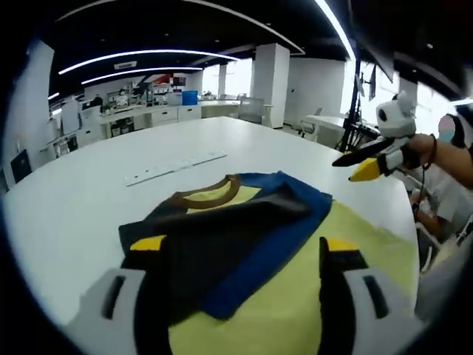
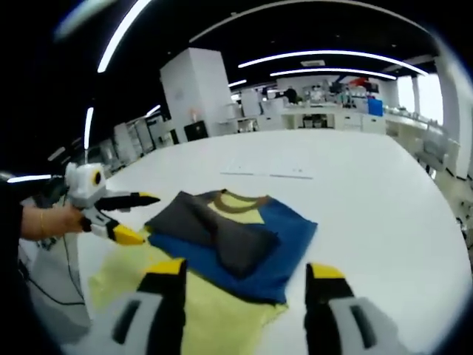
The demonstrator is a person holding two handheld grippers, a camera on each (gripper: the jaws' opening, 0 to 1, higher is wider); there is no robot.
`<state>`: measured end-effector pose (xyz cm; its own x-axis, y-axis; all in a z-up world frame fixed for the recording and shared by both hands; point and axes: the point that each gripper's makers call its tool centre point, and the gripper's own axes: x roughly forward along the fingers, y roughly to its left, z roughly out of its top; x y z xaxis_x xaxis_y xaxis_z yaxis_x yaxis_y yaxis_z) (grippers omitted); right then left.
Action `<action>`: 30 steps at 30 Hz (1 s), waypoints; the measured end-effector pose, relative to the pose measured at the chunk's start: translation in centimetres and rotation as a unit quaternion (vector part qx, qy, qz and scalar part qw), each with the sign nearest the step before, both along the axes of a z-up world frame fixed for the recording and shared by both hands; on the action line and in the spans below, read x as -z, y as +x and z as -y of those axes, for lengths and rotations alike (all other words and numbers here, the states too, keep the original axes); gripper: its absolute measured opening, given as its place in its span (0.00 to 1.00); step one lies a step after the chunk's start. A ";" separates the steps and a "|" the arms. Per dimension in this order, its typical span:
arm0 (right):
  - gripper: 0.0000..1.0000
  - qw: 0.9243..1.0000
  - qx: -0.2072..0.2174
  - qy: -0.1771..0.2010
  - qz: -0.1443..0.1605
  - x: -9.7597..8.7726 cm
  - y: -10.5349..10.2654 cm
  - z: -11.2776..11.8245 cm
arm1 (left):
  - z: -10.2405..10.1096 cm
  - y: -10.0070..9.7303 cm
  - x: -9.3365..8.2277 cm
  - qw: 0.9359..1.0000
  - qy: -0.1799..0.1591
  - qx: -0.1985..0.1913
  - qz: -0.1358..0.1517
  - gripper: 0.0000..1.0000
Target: Fold the garment on the visible template until the final outline fits inside the template.
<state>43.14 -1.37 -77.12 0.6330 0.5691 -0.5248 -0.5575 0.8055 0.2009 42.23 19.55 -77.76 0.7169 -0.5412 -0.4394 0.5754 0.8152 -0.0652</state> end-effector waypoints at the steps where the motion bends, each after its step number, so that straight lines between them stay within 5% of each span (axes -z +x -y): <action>1: 0.61 1.000 -0.001 0.000 0.001 0.1 0.1 -0.1 | -0.5 0.0 0.0 1.000 0.000 -0.005 0.002 0.71; 10: 0.49 1.000 -0.002 0.003 0.004 1.3 1.5 -1.5 | -4.6 -0.5 1.9 0.999 0.026 -0.032 -0.003 0.45; 15: 0.40 1.000 -0.005 -0.007 0.005 2.3 2.7 -1.8 | -5.8 -0.9 3.8 0.997 0.068 -0.027 -0.009 0.28; 30: 0.25 0.999 0.039 -0.017 -0.032 6.5 4.5 -3.1 | -7.1 -0.6 5.4 0.993 0.120 -0.009 -0.008 0.17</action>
